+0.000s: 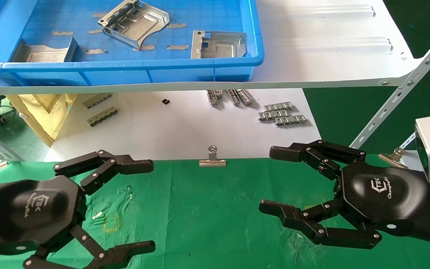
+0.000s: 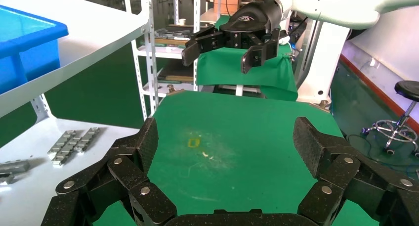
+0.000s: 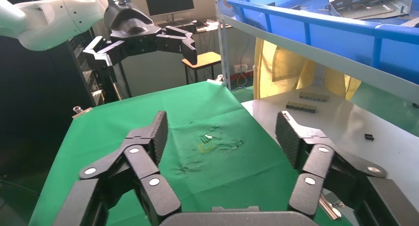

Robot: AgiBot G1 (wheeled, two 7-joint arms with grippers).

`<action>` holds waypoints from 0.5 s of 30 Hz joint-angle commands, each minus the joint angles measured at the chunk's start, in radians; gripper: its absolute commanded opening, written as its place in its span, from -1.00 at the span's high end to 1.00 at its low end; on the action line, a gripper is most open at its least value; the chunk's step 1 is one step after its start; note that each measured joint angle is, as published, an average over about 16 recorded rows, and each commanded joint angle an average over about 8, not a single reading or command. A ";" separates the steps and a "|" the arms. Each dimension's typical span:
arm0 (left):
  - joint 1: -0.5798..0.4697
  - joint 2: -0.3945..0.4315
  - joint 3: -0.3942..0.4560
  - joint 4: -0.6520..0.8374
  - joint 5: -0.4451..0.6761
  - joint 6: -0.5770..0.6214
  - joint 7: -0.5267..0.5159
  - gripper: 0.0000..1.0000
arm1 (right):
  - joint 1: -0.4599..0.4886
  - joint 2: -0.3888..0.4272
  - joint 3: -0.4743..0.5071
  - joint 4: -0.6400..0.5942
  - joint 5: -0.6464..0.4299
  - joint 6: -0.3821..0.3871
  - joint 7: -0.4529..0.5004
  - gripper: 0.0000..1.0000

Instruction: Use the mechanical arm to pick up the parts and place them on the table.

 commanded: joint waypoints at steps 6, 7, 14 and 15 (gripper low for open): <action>0.000 0.000 0.000 0.000 0.000 0.000 0.000 -1.00 | 0.000 0.000 0.000 0.000 0.000 0.000 0.000 1.00; 0.000 0.000 0.000 0.000 0.000 0.000 0.000 -1.00 | 0.000 0.000 0.000 0.000 0.000 0.000 0.000 1.00; 0.000 0.000 0.000 0.000 0.000 0.000 0.000 -1.00 | 0.000 0.000 0.000 0.000 0.000 0.000 0.000 1.00; 0.000 0.000 0.000 0.000 0.000 0.000 0.000 -1.00 | 0.000 0.000 0.000 0.000 0.000 0.000 0.000 1.00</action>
